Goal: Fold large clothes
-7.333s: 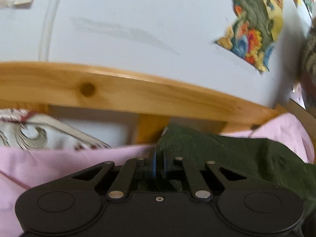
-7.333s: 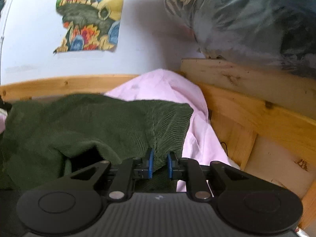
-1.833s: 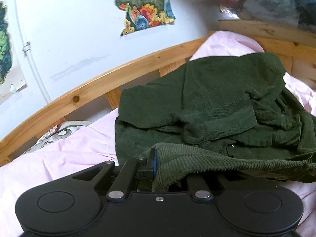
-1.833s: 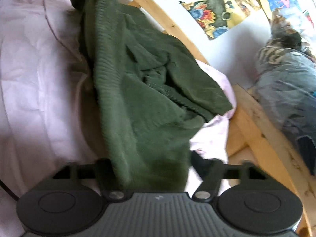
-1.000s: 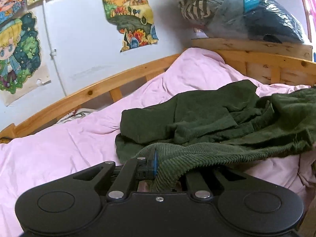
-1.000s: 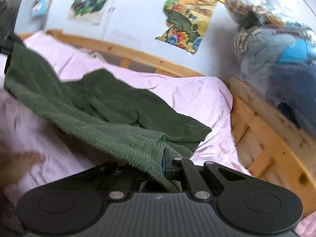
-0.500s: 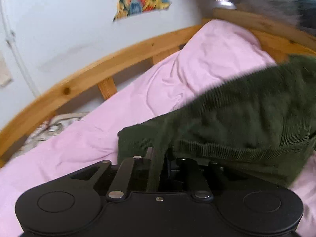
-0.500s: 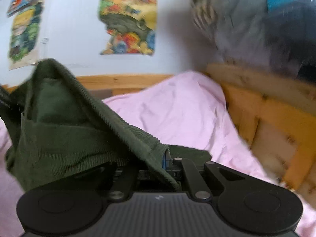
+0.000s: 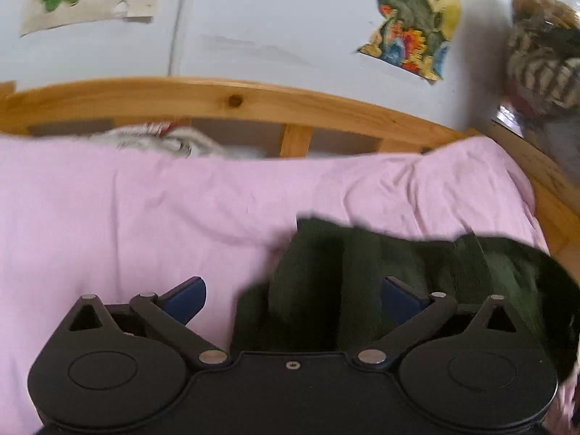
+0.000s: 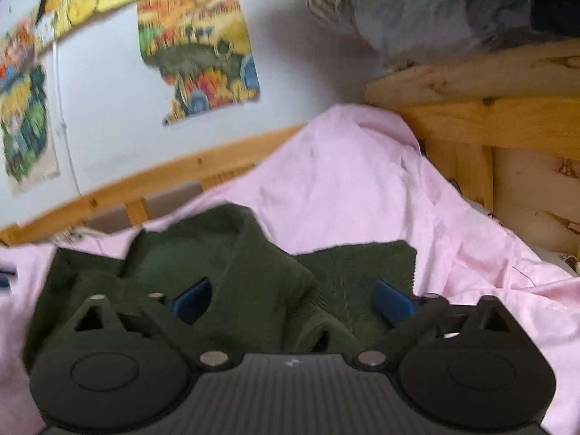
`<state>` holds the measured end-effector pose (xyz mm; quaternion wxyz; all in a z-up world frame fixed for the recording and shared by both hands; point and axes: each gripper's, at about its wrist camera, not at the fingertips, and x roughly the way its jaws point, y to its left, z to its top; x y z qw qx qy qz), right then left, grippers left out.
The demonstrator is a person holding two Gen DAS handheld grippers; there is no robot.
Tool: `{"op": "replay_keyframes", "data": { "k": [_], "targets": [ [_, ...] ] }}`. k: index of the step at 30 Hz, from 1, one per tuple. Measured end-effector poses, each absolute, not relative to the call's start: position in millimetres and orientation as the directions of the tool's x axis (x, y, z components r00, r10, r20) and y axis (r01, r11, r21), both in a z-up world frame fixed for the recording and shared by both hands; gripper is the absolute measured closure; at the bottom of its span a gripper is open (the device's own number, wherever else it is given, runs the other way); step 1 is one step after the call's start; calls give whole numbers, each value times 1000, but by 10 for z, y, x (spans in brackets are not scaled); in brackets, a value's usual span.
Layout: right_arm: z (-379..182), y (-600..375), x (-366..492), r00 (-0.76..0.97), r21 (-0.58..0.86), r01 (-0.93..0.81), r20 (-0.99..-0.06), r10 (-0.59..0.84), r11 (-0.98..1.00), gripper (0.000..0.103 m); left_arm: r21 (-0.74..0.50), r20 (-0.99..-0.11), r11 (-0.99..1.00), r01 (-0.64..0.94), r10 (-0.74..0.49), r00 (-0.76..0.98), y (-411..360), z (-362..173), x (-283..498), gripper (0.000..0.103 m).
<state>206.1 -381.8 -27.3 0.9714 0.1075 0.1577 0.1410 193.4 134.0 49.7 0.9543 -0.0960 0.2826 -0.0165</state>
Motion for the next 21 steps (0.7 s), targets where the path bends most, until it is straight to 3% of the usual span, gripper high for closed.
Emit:
{"op": "replay_keyframes", "data": {
  "k": [5, 8, 10, 11, 13, 16, 17, 18, 21],
  "targets": [
    [-227, -3854, 1845, 885, 226, -214, -367, 286, 950, 0, -80, -583, 994, 74, -107, 806, 1013, 84, 1449, 2],
    [-294, -3863, 1761, 877, 208, -193, -403, 264, 959, 0, 74, -631, 993, 92, -25, 776, 757, -105, 1481, 15],
    [-323, -3854, 1760, 877, 211, -184, -406, 258, 960, 2, 142, -657, 987, 72, 40, 753, 698, -210, 1529, 47],
    [-332, -3852, 1757, 887, 207, -179, -390, 249, 962, 7, 131, -657, 990, 51, 48, 752, 716, -226, 1553, 53],
    [-347, -3839, 1760, 905, 184, -163, -362, 221, 969, 23, 43, -639, 999, 10, 20, 769, 825, -192, 1537, 84],
    [-382, -3807, 1803, 923, 162, -157, -327, 203, 974, 56, -89, -602, 994, -67, 0, 798, 990, -134, 1514, 103],
    [-394, -3812, 1819, 926, 171, -156, -317, 205, 973, 90, -82, -588, 992, -91, 26, 808, 1002, -115, 1498, 103],
    [-393, -3834, 1842, 927, 194, -155, -310, 211, 969, 99, -96, -574, 989, -109, 34, 818, 1024, -81, 1486, 103],
    [-331, -4028, 1823, 932, 347, -157, -258, 256, 924, 100, -235, -527, 957, -171, 22, 850, 1176, 87, 1371, 103]
  ]
}}
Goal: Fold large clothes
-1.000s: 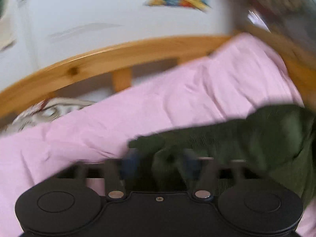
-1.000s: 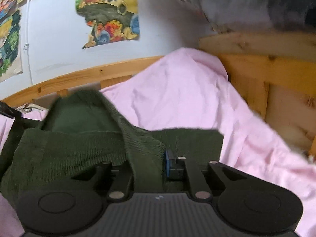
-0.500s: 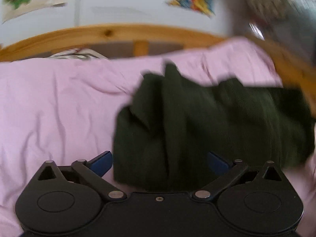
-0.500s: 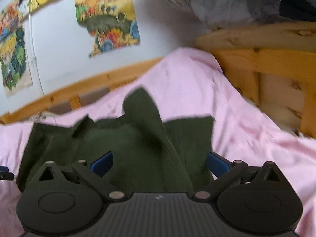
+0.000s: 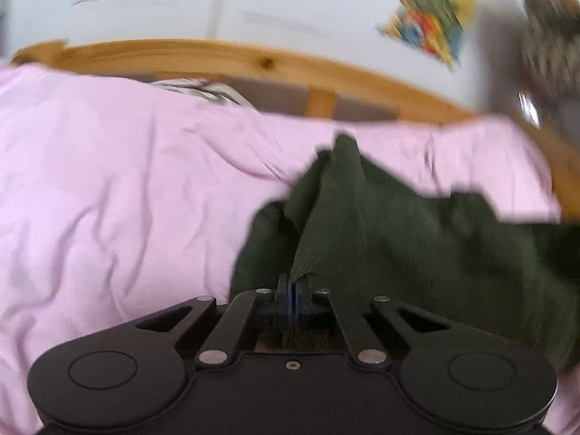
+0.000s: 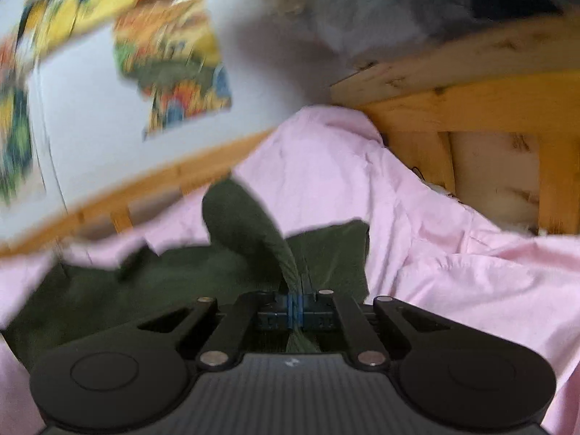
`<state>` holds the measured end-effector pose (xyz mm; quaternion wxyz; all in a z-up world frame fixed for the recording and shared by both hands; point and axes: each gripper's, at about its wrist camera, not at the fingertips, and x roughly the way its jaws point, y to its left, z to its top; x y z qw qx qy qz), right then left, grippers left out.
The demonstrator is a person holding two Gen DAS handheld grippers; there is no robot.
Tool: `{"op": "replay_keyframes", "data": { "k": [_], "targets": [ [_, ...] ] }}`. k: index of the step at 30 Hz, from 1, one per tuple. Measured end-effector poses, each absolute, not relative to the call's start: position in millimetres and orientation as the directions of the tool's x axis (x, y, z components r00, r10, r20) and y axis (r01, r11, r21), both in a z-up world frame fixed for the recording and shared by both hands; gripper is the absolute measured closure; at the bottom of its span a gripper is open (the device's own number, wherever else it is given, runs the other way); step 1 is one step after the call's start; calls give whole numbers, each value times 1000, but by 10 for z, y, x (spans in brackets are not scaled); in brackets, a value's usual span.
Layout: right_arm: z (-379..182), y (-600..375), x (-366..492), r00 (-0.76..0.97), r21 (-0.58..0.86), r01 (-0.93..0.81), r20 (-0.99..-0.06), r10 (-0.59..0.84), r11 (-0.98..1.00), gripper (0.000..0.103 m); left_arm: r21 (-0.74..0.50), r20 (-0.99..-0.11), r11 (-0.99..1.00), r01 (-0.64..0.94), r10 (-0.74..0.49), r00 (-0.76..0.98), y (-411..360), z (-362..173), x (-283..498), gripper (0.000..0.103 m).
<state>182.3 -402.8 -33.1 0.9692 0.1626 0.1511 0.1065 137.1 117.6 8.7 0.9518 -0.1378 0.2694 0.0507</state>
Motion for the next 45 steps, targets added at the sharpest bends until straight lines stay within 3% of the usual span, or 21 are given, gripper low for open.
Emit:
{"op": "replay_keyframes", "data": {
  "k": [4, 6, 9, 13, 16, 17, 18, 20, 22, 24, 25, 27, 29, 30, 31, 37, 40, 42, 43, 44, 45],
  "targets": [
    [-124, -4353, 1614, 937, 527, -182, -163, 309, 830, 100, -401, -476, 896, -193, -23, 879, 1315, 347, 1114, 103],
    [-21, -4411, 1537, 941, 529, -191, -140, 307, 827, 100, -453, -452, 871, -189, -41, 891, 1385, 478, 972, 103],
    [-51, -4444, 1616, 933, 535, -151, -202, 299, 832, 100, -410, -494, 892, -192, -40, 868, 1377, 486, 998, 103],
    [-367, -4377, 1886, 889, 518, -58, -363, 281, 854, 100, -346, -614, 911, -222, -41, 788, 1397, 149, 1243, 103],
    [-395, -4305, 1960, 885, 471, -60, -383, 265, 880, 87, -321, -634, 922, -217, -39, 772, 1406, -49, 1302, 101],
    [-371, -4273, 1957, 891, 440, -67, -377, 253, 895, 77, -335, -636, 917, -217, -50, 770, 1433, -92, 1297, 99],
    [-341, -4231, 1944, 899, 401, -80, -366, 239, 913, 63, -347, -635, 911, -221, -55, 771, 1463, -99, 1284, 94],
    [-280, -4124, 1939, 916, 316, -104, -340, 215, 943, 51, -364, -613, 905, -220, -55, 788, 1529, -59, 1256, 85],
    [-229, -4041, 1947, 929, 274, -124, -306, 209, 954, 48, -355, -587, 914, -196, -55, 808, 1569, 24, 1293, 68],
    [-212, -3986, 1974, 942, 247, -134, -268, 201, 960, 50, -311, -570, 936, -167, -43, 821, 1566, 127, 1422, 56],
    [-204, -3955, 2015, 946, 244, -139, -255, 202, 960, 54, -288, -570, 944, -159, -35, 821, 1554, 164, 1507, 55],
    [-210, -3917, 2109, 953, 236, -140, -230, 195, 962, 96, -239, -586, 961, -139, -28, 810, 1511, 213, 1719, 56],
    [-245, -3947, 2142, 961, 246, -117, -214, 172, 962, 97, -168, -604, 977, -133, 5, 797, 1433, 210, 1931, 74],
    [-272, -3979, 2158, 964, 277, -95, -214, 158, 956, 99, -152, -615, 980, -132, 11, 789, 1408, 190, 2017, 93],
    [-313, -4039, 2166, 964, 312, -61, -228, 137, 948, 100, -145, -625, 980, -137, 17, 781, 1400, 163, 2077, 98],
    [-541, -4131, 2341, 940, 332, -8, -319, 120, 943, 100, -98, -654, 981, -170, 65, 754, 1369, -78, 2318, 101],
    [-589, -4170, 2337, 941, 372, -8, -310, 133, 928, 99, -79, -669, 977, -197, 95, 737, 1367, -176, 2370, 101],
    [-563, -4181, 2311, 945, 393, -21, -291, 146, 919, 89, -92, -689, 968, -235, 108, 717, 1407, -204, 2378, 97],
    [-550, -4200, 2277, 948, 405, -28, -279, 153, 914, 83, -119, -692, 960, -254, 103, 715, 1446, -198, 2334, 87],
    [-540, -4211, 2249, 949, 412, -33, -272, 157, 910, 68, -132, -686, 954, -269, 108, 720, 1465, -177, 2272, 80],
    [-516, -4209, 2227, 951, 415, -34, -267, 157, 909, 47, -135, -679, 951, -276, 114, 726, 1470, -156, 2210, 67]
  ]
}}
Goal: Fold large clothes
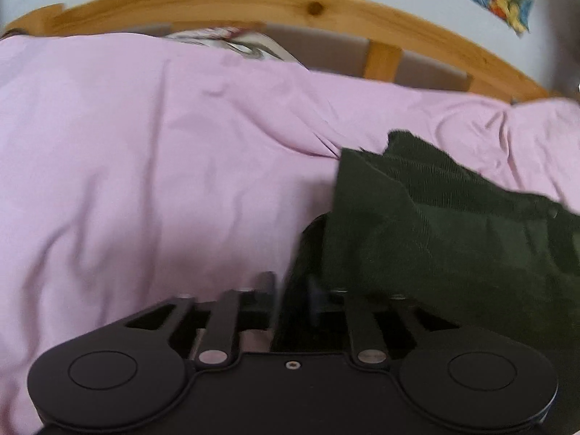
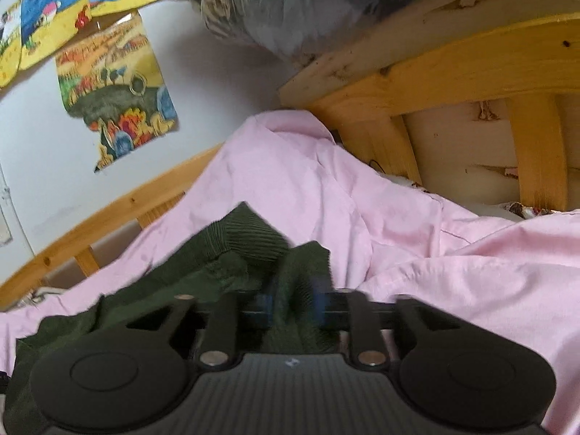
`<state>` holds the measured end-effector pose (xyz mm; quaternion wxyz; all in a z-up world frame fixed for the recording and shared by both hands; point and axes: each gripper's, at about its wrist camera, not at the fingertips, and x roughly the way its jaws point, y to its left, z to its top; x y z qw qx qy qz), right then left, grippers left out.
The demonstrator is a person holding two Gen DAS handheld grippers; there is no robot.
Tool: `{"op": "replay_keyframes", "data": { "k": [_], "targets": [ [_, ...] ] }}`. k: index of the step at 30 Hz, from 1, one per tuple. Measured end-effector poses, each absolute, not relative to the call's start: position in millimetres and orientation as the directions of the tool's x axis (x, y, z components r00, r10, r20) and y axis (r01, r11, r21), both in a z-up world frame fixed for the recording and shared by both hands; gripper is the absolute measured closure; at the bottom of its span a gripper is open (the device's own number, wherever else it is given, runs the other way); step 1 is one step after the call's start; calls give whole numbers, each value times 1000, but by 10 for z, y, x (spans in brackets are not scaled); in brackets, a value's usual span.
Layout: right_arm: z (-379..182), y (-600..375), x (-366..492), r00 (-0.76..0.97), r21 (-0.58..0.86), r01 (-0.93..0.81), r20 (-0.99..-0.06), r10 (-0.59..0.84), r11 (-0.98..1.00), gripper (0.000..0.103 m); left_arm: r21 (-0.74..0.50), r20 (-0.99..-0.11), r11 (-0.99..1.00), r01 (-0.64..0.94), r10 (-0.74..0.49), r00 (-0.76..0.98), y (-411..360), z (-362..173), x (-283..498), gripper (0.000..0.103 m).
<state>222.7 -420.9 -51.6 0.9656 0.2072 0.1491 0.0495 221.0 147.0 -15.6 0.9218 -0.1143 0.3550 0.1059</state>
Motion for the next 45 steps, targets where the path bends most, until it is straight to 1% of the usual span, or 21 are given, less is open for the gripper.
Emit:
{"op": "replay_keyframes", "data": {
  "k": [1, 2, 3, 4, 6, 7, 11, 14, 19, 22, 23, 25, 27, 29, 31, 34, 36, 38, 40, 43, 45],
  "targets": [
    [-487, -4197, 2195, 954, 405, -28, -262, 145, 914, 35, -132, -666, 952, -278, 123, 736, 1452, -118, 2132, 56],
    [-455, -4182, 2161, 959, 383, -11, -258, 118, 924, 21, -117, -649, 953, -279, 139, 748, 1413, -69, 2041, 51],
    [-432, -4167, 2124, 963, 364, -3, -248, 100, 931, 17, -97, -633, 954, -285, 162, 757, 1360, -22, 1961, 40],
    [-408, -4153, 2086, 967, 349, -7, -237, 95, 937, 15, -71, -611, 952, -297, 194, 767, 1285, 32, 1860, 24],
    [-372, -4097, 2027, 972, 309, -4, -222, 76, 951, 0, -22, -574, 942, -334, 262, 776, 1126, 123, 1692, 3],
    [-355, -4063, 1994, 976, 282, 3, -210, 59, 960, 0, -11, -555, 942, -336, 274, 785, 1059, 164, 1620, 1],
    [-270, -3700, 1856, 993, 38, 4, -116, 1, 999, 0, 56, -522, 965, -258, 249, 816, 726, 273, 1457, 1],
    [-254, -3359, 1813, 995, -73, -80, -69, 75, 994, 0, 110, -517, 977, -181, 212, 829, 517, 281, 1512, 1],
    [-383, -2845, 1896, 961, -182, -257, -150, 231, 949, 0, 78, -559, 993, -87, 116, 821, 255, 89, 1845, 1],
    [-586, -2721, 2025, 962, -302, -202, -241, 131, 932, 1, 52, -557, 994, -99, 111, 823, 207, -96, 2012, 1],
    [-656, -2766, 2083, 958, -303, -185, -269, 102, 935, 1, 46, -562, 994, -104, 112, 820, 221, -150, 2082, 0],
    [-706, -2893, 2160, 947, -230, -183, -303, 109, 956, 1, 30, -582, 995, -98, 97, 808, 270, -234, 2173, 0],
    [-682, -2867, 2173, 946, -239, -183, -307, 105, 954, 1, 18, -588, 996, -90, 83, 804, 313, -315, 2209, 1],
    [-615, -2860, 2096, 948, -232, -196, -293, 123, 953, 1, 7, -589, 995, -98, 83, 804, 371, -324, 2187, 1],
    [-479, -2985, 1978, 951, -164, -223, -254, 177, 961, 1, -22, -575, 993, -118, 84, 814, 454, -223, 2052, 1],
    [-259, -3248, 1807, 975, -76, -171, -160, 157, 982, 0, -56, -423, 994, -93, 61, 904, 662, -30, 1606, 1],
    [-197, -3435, 1819, 984, -34, -98, -155, 92, 995, 0, -21, -394, 994, -110, 93, 915, 789, 19, 1429, 1],
    [-231, -3653, 1942, 976, 42, -60, -206, 68, 997, 0, -8, -458, 986, -169, 147, 877, 955, -11, 1342, 1],
    [-322, -3880, 2133, 951, 179, -66, -286, 116, 982, 0, -69, -515, 973, -221, 155, 843, 1142, -79, 1246, 1],
    [-482, -4087, 2310, 921, 364, -87, -326, 215, 927, 0, -236, -562, 943, -236, 66, 825, 1419, -197, 1121, 1],
    [-514, -4076, 2358, 920, 370, -98, -321, 226, 924, 0, -357, -600, 905, -229, -35, 799, 1582, -327, 1148, 1]
  ]
}}
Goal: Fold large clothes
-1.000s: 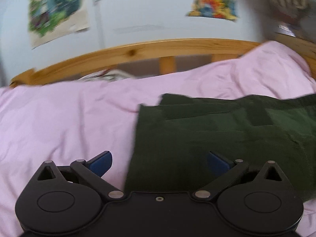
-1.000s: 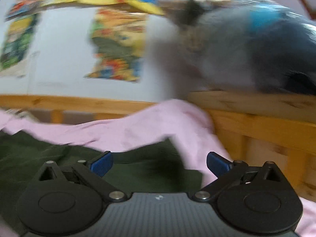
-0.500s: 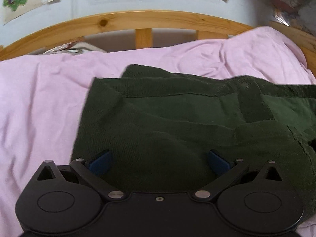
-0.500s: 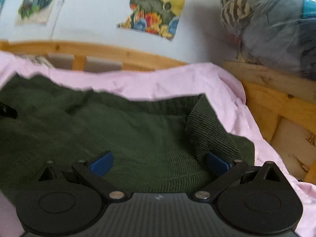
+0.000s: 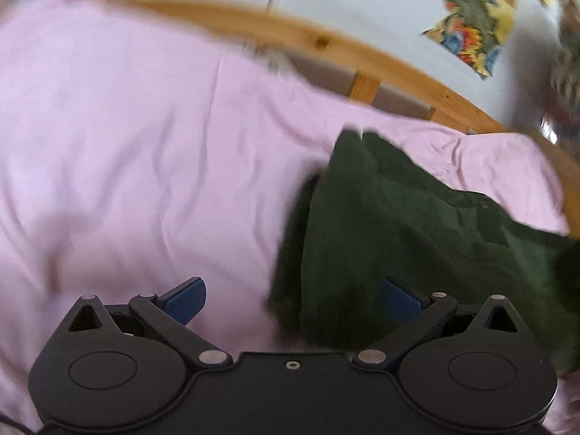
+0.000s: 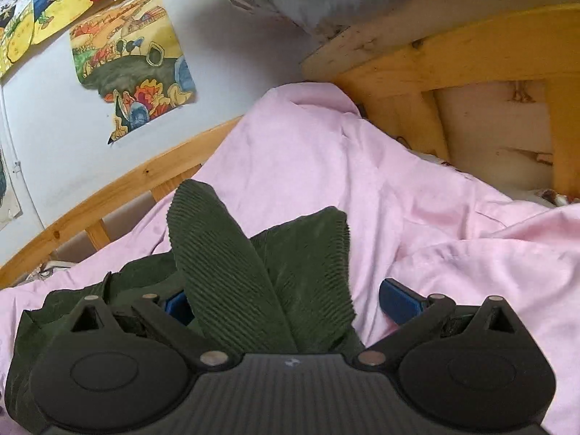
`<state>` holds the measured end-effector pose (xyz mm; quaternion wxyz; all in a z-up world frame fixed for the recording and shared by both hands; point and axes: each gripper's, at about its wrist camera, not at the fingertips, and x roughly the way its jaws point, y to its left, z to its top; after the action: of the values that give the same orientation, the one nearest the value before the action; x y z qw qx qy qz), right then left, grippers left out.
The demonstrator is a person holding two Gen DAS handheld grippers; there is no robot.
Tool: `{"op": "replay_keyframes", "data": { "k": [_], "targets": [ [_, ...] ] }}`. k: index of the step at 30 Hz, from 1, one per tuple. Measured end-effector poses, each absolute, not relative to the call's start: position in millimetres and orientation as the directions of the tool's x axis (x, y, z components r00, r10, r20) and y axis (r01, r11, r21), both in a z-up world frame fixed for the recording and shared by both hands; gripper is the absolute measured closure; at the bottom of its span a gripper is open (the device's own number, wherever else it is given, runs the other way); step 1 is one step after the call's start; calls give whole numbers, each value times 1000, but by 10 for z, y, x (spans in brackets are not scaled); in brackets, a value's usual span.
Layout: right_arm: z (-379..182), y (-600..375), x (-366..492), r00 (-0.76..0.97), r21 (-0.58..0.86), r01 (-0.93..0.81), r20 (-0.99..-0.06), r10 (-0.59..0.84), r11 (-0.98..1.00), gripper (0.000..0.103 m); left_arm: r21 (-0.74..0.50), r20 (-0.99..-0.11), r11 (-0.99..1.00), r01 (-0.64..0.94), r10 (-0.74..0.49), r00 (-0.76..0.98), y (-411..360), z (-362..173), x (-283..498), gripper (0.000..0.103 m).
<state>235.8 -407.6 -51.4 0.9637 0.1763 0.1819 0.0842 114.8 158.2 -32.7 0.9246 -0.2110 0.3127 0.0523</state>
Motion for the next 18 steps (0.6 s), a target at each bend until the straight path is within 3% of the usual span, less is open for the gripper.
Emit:
{"op": "replay_keyframes", "data": {
  "k": [5, 7, 8, 9, 10, 11, 13, 14, 15, 18],
  "targets": [
    [-476, -3954, 2455, 916, 306, -162, -307, 259, 938, 0, -475, -641, 853, -214, -169, 749, 1685, -545, 1494, 2],
    [-495, -3933, 2514, 901, 303, -183, -329, 283, 935, 1, -480, -654, 854, -199, -197, 731, 1661, -566, 1673, 16],
    [-533, -3929, 2534, 895, 305, -187, -339, 290, 934, 8, -469, -668, 860, -201, -197, 717, 1622, -564, 1763, 20],
    [-563, -3924, 2543, 890, 310, -182, -352, 291, 933, 25, -457, -680, 866, -202, -193, 708, 1588, -551, 1824, 33],
    [-595, -3922, 2533, 890, 313, -162, -364, 276, 936, 30, -454, -677, 870, -191, -198, 708, 1543, -515, 1850, 53],
    [-602, -3924, 2506, 895, 313, -147, -361, 260, 938, 38, -427, -678, 886, -178, -184, 712, 1464, -449, 1864, 57],
    [-577, -3934, 2461, 902, 331, -154, -339, 269, 931, 53, -297, -671, 944, -144, -99, 735, 1251, -288, 1827, 84],
    [-549, -3929, 2434, 905, 335, -161, -324, 274, 928, 64, -230, -658, 965, -123, -61, 751, 1142, -206, 1793, 91],
    [-519, -3916, 2405, 908, 335, -166, -314, 276, 928, 73, -203, -643, 972, -118, -42, 765, 1083, -132, 1762, 92],
    [-366, -3862, 2309, 912, 344, -209, -269, 309, 916, 78, -272, -582, 952, -141, -46, 812, 1131, 132, 1645, 95]
  ]
}}
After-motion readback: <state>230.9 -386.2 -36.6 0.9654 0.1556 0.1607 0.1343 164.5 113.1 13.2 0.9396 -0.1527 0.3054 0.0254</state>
